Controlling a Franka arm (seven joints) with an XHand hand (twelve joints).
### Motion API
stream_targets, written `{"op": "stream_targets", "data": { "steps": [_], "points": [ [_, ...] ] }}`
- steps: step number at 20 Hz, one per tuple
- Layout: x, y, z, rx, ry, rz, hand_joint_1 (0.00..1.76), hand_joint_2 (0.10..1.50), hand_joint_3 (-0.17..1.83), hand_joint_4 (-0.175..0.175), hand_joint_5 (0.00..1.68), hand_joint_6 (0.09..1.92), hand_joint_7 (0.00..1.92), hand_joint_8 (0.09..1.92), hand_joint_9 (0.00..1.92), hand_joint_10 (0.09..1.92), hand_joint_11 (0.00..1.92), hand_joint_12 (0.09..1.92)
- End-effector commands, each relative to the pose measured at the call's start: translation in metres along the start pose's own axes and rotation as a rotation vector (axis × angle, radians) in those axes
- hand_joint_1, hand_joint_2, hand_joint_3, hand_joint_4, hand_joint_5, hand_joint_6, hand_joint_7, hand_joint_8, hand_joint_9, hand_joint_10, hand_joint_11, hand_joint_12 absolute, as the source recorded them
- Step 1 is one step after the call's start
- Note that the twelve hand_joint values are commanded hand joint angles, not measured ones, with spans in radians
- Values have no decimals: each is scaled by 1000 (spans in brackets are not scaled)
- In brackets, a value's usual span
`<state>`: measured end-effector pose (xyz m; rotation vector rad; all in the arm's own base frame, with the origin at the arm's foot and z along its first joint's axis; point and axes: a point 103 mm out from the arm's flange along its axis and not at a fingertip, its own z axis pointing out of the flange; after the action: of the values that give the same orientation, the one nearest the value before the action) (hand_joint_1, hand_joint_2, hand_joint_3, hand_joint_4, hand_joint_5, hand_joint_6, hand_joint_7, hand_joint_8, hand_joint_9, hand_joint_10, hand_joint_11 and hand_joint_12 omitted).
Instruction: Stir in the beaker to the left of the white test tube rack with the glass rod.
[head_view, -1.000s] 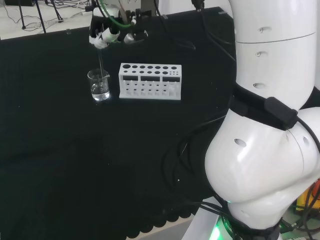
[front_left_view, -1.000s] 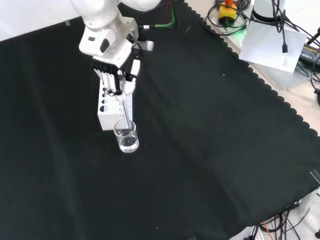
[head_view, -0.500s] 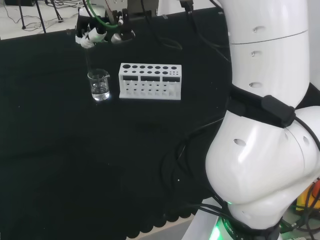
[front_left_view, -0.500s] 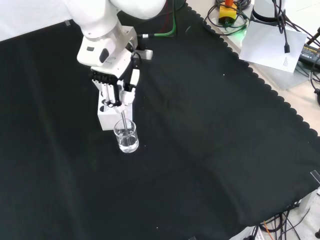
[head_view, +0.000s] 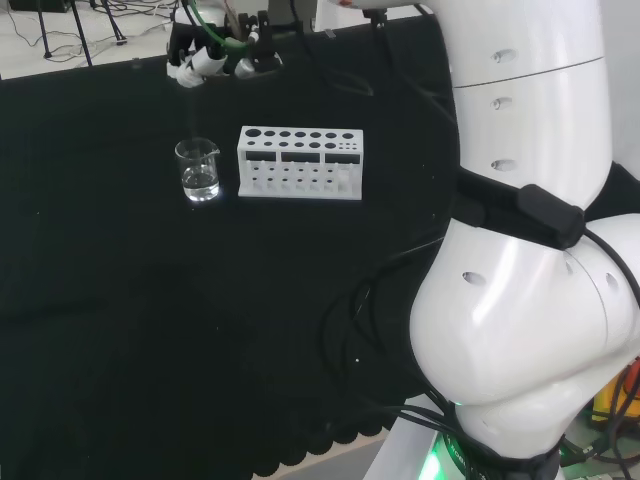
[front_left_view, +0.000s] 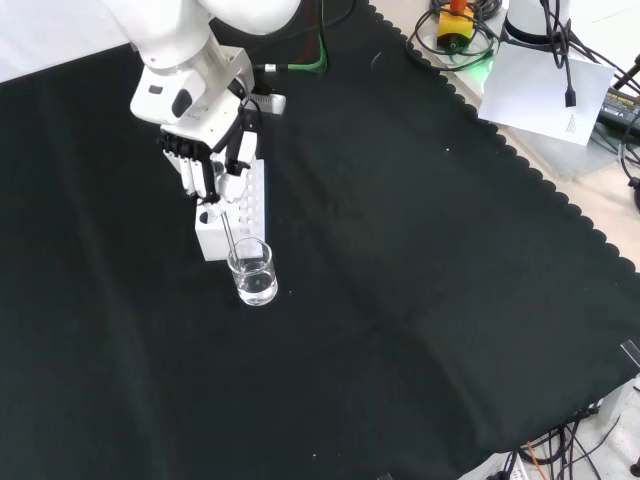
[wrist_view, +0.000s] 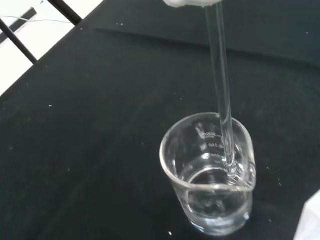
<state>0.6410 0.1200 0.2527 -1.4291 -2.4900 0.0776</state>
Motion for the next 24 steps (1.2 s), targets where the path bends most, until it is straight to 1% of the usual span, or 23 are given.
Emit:
{"op": "stream_targets", "data": {
  "steps": [1,3,5,7,12,16,18,21,24],
  "points": [
    [-8,-31,-5,2,-7,46,1302,1076,-34,-175,1218,288,1078,1178,1548,1033,1578,938],
    [7,-31,-5,3,-13,33,1302,1076,-34,-175,1219,287,1078,1177,1548,1033,1578,939],
    [15,-28,-4,7,-15,23,1302,1075,-34,-175,1219,286,1080,1175,1549,1033,1578,939],
    [34,-16,0,14,-10,-14,1302,1075,-34,-175,1220,285,1080,1175,1549,1033,1578,939],
    [50,5,6,24,-12,-57,1302,1075,-34,-175,1222,282,1081,1172,1549,1033,1578,940],
    [44,15,6,24,-14,-60,1303,1074,-35,-175,1223,279,1082,1172,1549,1033,1578,940],
    [29,17,6,26,-11,-42,1303,1074,-35,-175,1224,278,1082,1171,1549,1033,1578,940],
    [9,13,6,25,-8,-17,1303,1074,-35,-175,1225,276,1082,1171,1548,1033,1578,940],
    [-3,4,5,24,-12,3,1303,1074,-35,-175,1226,274,1082,1171,1548,1033,1578,940]
  ]
}}
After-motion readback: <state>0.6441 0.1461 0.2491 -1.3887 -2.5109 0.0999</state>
